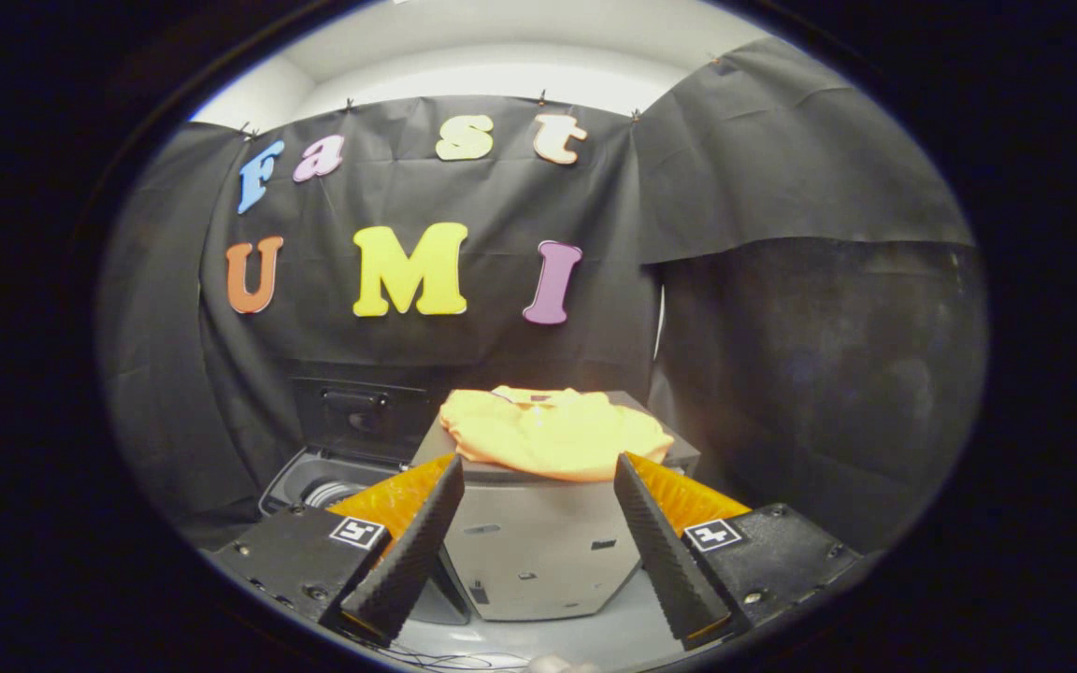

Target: Put the clothes into the washing machine and then close the washing machine lid.

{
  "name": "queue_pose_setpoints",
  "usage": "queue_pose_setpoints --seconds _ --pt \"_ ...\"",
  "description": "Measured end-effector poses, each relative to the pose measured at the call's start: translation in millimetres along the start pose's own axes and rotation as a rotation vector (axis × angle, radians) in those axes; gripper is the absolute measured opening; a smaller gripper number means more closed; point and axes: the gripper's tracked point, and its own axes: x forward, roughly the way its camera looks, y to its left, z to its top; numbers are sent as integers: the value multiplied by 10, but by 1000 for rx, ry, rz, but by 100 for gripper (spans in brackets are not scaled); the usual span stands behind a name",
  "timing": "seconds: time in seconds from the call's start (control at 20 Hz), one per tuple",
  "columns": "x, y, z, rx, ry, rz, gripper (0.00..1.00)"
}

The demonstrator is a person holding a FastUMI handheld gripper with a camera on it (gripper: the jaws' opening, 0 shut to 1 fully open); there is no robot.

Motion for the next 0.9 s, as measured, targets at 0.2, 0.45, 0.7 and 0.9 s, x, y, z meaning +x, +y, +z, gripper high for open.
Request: queue_pose_setpoints --seconds 0.2,0.45,0.7,0.9 --pt "575 21 365 23 12 20 100" --pt "1343 -32 561 -33 55 12 100" --pt "2043 -77 451 -29 178 33 100" --pt "2493 -84 257 -23 298 34 100"
